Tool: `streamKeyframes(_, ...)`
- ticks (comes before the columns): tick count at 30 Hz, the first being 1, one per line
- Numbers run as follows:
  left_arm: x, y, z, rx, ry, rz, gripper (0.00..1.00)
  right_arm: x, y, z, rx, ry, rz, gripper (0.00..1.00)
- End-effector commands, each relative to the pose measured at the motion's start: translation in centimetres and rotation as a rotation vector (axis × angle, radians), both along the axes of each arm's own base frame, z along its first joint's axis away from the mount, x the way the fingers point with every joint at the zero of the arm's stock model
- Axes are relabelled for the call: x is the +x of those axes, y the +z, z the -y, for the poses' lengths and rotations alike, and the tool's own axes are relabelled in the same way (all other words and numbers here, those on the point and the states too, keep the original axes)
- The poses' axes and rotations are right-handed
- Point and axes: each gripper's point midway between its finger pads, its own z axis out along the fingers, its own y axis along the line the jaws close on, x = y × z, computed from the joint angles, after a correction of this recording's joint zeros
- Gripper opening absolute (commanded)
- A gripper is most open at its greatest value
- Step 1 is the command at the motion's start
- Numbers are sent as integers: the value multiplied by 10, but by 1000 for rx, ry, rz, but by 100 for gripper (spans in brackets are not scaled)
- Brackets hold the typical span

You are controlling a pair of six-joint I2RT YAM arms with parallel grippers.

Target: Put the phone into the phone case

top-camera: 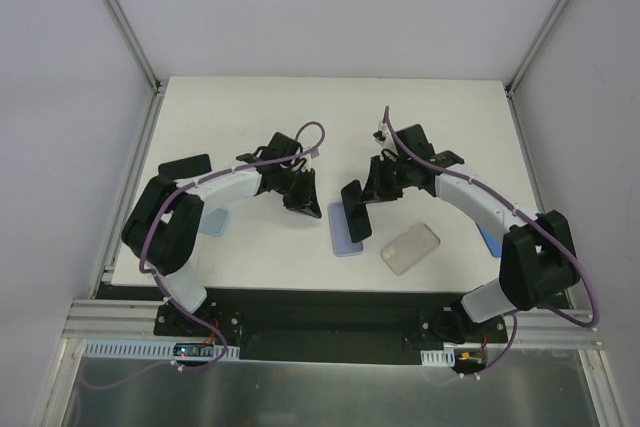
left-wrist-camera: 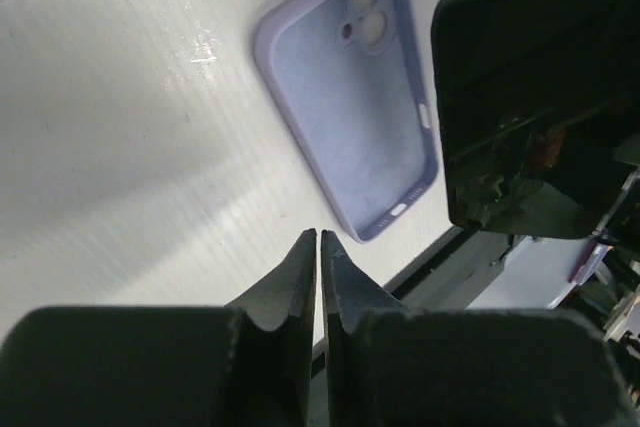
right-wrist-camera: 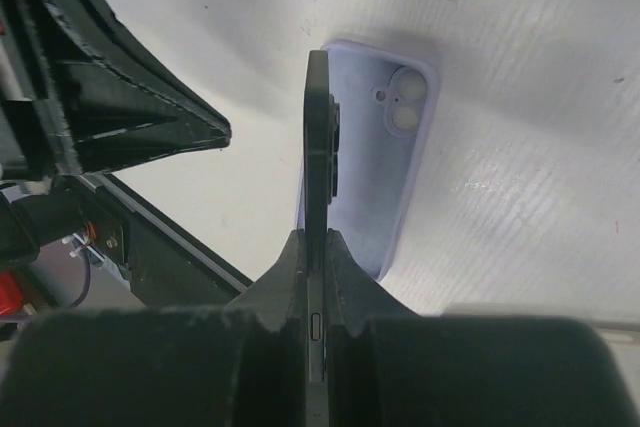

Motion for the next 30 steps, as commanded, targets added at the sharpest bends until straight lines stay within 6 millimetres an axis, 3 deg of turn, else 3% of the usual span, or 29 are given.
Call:
streamKeyframes(1,6,-23,10,31,5,-24,0,-5,-8,-10,40,57,-43,1)
streamKeyframes(13,-3,-56,16,67,-7,-88,0,-4,-50,-14,46,4,-120,1)
streamKeyframes(30,-23,-62,30,46,-32,-136,0,6,-97,-14,51,-95,-190,1)
